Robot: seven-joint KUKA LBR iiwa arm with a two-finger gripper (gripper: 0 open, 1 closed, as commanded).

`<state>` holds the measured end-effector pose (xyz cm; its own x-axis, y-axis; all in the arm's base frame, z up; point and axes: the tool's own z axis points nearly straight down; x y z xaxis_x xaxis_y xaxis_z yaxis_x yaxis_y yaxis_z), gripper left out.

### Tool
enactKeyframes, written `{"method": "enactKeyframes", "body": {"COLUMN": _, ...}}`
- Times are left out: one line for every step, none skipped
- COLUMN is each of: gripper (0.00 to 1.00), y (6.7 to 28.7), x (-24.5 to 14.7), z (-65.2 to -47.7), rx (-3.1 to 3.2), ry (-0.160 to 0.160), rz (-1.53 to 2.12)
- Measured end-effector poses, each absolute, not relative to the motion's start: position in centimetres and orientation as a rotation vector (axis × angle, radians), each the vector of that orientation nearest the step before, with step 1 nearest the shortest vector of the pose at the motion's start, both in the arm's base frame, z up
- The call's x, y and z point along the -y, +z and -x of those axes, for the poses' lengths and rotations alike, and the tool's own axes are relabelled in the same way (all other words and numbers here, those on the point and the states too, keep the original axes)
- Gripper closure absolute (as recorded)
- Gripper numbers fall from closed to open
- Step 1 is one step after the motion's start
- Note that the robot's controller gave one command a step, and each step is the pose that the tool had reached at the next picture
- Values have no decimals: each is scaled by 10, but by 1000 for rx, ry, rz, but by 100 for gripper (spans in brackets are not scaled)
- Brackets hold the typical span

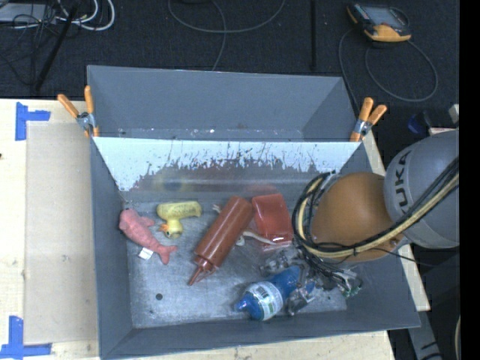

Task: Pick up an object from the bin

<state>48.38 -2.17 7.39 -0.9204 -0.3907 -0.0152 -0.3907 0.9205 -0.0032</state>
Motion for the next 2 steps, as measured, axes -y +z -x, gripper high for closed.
{"method": "enactKeyframes", "body": {"gripper": 100, "y": 76, "x": 22, "z": -483, "rx": -3068, "ry": 0, "rz": 624}}
{"method": "enactKeyframes", "body": {"gripper": 100, "y": 82, "x": 21, "z": -483, "rx": -3074, "ry": 2, "rz": 626}}
